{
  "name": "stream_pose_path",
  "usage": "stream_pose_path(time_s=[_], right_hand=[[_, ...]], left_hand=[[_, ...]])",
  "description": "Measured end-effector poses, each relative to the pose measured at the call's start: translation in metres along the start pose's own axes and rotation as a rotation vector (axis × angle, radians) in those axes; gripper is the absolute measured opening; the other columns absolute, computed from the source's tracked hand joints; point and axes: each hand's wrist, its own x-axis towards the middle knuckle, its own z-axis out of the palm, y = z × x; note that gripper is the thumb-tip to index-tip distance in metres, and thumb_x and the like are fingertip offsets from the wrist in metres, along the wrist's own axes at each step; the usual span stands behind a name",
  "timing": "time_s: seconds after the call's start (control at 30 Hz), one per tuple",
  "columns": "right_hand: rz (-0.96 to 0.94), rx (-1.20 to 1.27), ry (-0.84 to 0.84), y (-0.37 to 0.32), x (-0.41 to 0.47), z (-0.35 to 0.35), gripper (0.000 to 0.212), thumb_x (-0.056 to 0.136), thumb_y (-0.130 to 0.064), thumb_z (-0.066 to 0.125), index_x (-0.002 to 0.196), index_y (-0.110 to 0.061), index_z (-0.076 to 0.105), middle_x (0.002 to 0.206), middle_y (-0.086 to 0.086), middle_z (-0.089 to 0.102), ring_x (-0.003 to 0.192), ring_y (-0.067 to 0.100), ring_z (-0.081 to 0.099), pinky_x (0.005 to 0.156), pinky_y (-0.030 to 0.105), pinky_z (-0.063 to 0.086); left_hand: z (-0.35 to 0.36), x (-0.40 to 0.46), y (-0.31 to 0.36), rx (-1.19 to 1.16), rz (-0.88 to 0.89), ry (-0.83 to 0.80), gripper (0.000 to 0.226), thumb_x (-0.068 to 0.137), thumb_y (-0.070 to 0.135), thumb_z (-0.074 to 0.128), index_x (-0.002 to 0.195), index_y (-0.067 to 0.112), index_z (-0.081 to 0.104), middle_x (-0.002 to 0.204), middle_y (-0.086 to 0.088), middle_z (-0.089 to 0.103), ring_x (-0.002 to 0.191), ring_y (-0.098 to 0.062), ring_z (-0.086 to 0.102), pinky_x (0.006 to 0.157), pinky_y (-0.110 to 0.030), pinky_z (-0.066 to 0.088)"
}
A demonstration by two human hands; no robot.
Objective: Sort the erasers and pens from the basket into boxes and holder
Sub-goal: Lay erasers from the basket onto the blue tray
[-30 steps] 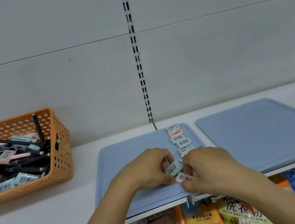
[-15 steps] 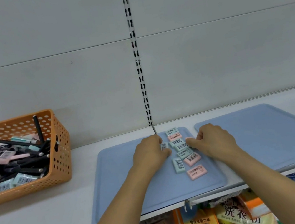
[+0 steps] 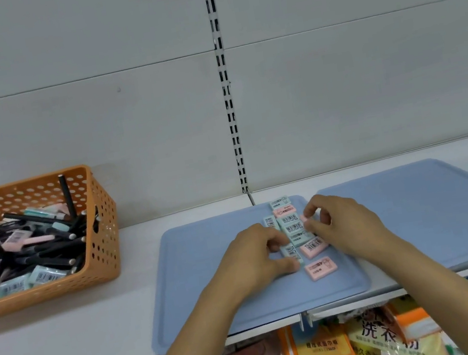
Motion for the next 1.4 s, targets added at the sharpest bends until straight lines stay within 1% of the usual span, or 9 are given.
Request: stream_pose_path(time_s=[0.2, 0.33, 0.53, 0.8, 0.97, 1.07, 1.17, 1.23, 1.4], right_hand=[[-0.105, -0.02, 0.087, -0.023, -0.017, -0.002, 0.02, 0.094, -0.043, 0.054, 0.111, -0.034, 0.057, 0.101, -0.012, 0.053, 0.092, 0.007, 0.051, 0.073, 0.027, 0.044], [-0.276, 0.164, 0.122, -0.063, -0.025, 0.0, 0.01, 0.09, -0.038, 0.058, 0.1, -0.04, 0.059, 0.097, -0.02, 0.057, 0.09, 0.001, 0.056, 0.079, 0.028, 0.047], [-0.522, 0.366, 0.095, -0.175, -0.023, 0.025, 0.007, 0.086, -0.033, 0.062, 0.091, -0.038, 0.066, 0.088, -0.021, 0.062, 0.092, -0.001, 0.056, 0.076, 0.01, 0.04], [-0.749, 0.373, 0.057, -0.291, -0.006, 0.051, 0.007, 0.089, -0.024, 0.067, 0.093, -0.029, 0.068, 0.086, -0.018, 0.061, 0.086, 0.006, 0.058, 0.077, 0.027, 0.047], [-0.746, 0.121, -0.01, -0.351, 0.024, 0.065, 0.016, 0.095, -0.023, 0.055, 0.1, -0.026, 0.07, 0.095, -0.019, 0.064, 0.089, 0.004, 0.056, 0.08, 0.03, 0.048], [-0.778, -0.04, -0.095, -0.381, 0.048, 0.084, 0.02, 0.093, -0.018, 0.054, 0.104, -0.026, 0.069, 0.102, -0.011, 0.068, 0.092, 0.012, 0.061, 0.081, 0.035, 0.052], [-0.758, -0.212, -0.241, -0.401, 0.064, 0.105, 0.01, 0.085, -0.015, 0.059, 0.092, -0.017, 0.064, 0.092, 0.002, 0.064, 0.079, 0.021, 0.061, 0.069, 0.043, 0.055], [-0.749, -0.235, -0.259, -0.408, 0.07, 0.11, 0.008, 0.084, -0.018, 0.06, 0.09, -0.015, 0.063, 0.093, 0.004, 0.063, 0.077, 0.021, 0.06, 0.067, 0.043, 0.055], [-0.74, -0.317, -0.2, -0.413, 0.067, 0.104, 0.01, 0.087, -0.029, 0.061, 0.085, -0.02, 0.059, 0.082, -0.003, 0.059, 0.074, 0.019, 0.057, 0.064, 0.037, 0.051]], left_hand=[[-0.008, -0.02, -0.006, 0.133, 0.074, 0.121, 0.046, 0.086, 0.048, 0.065, 0.128, 0.033, 0.054, 0.112, 0.013, 0.054, 0.103, -0.004, 0.048, 0.092, -0.027, 0.045], [-0.033, -0.062, -0.016, 0.035, 0.147, 0.306, 0.033, 0.089, 0.046, 0.061, 0.121, 0.039, 0.056, 0.105, 0.022, 0.053, 0.097, 0.003, 0.05, 0.086, -0.014, 0.04], [-0.112, -0.136, -0.069, 0.025, 0.219, 0.603, 0.02, 0.091, 0.036, 0.061, 0.111, 0.036, 0.063, 0.095, 0.019, 0.058, 0.088, -0.004, 0.059, 0.075, -0.017, 0.045], [-0.218, -0.187, -0.162, -0.001, -0.032, 0.89, 0.015, 0.087, 0.014, 0.068, 0.094, 0.028, 0.068, 0.086, 0.017, 0.064, 0.082, -0.003, 0.061, 0.068, -0.01, 0.045], [-0.265, -0.169, -0.219, 0.172, -0.162, 0.743, 0.014, 0.091, 0.026, 0.062, 0.104, 0.031, 0.068, 0.101, 0.019, 0.066, 0.091, 0.004, 0.059, 0.079, -0.017, 0.046], [-0.278, -0.146, -0.232, 0.365, -0.162, 0.549, 0.031, 0.092, 0.031, 0.061, 0.123, 0.032, 0.062, 0.118, 0.01, 0.065, 0.112, -0.011, 0.057, 0.094, -0.035, 0.048], [-0.291, -0.13, -0.241, 0.566, -0.202, 0.243, 0.049, 0.083, 0.035, 0.07, 0.129, 0.044, 0.054, 0.12, 0.005, 0.062, 0.111, -0.023, 0.051, 0.091, -0.045, 0.047], [-0.3, -0.126, -0.246, 0.544, -0.18, 0.156, 0.051, 0.078, 0.038, 0.075, 0.126, 0.044, 0.058, 0.115, 0.003, 0.062, 0.107, -0.022, 0.05, 0.09, -0.043, 0.047], [-0.31, -0.124, -0.242, 0.439, -0.08, 0.171, 0.037, 0.077, 0.033, 0.079, 0.113, 0.029, 0.069, 0.098, 0.006, 0.058, 0.093, -0.015, 0.056, 0.072, -0.028, 0.04]])
